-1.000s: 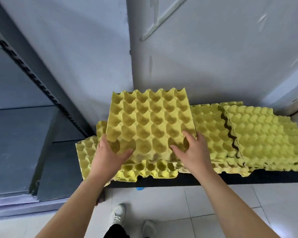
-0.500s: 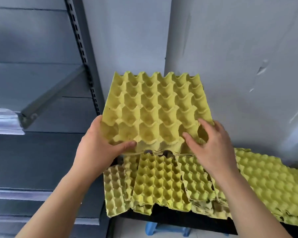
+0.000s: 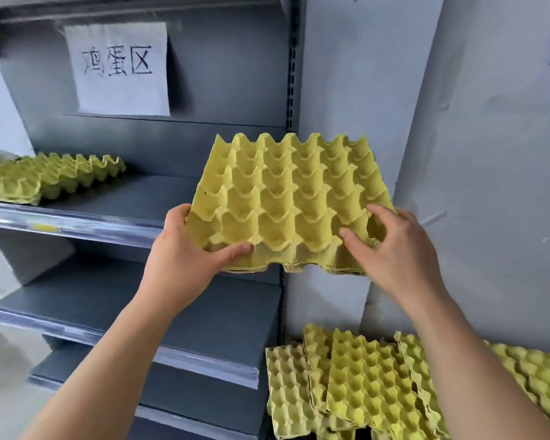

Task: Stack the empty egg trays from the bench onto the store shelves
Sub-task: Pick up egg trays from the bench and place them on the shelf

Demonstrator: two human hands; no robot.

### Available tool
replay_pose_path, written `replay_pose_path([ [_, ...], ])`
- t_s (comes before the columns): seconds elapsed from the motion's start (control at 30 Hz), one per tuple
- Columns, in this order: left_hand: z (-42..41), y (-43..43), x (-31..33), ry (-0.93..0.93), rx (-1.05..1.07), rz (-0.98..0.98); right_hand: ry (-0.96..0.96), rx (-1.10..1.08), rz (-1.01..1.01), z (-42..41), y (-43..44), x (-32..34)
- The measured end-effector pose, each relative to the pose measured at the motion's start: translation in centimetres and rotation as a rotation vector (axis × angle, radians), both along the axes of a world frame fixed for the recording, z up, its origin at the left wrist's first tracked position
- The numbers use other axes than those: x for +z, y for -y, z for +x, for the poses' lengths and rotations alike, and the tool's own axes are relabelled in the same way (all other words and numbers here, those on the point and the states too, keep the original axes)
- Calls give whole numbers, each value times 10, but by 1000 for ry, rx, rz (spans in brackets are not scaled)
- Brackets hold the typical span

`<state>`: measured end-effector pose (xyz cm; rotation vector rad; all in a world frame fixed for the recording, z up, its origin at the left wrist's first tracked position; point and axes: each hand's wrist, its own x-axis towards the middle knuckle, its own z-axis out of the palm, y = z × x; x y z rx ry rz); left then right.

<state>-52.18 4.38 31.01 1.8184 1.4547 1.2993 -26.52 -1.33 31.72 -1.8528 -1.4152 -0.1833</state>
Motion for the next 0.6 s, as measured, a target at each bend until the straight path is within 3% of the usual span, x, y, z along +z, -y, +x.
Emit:
replay_pose_path([
  [0.3,-138,-35,15,-12,235,60,-7,183,62,-136,-88,18],
  [0.6,-246,-129,22,58,369,96,5,303,41,-247,-206,32],
])
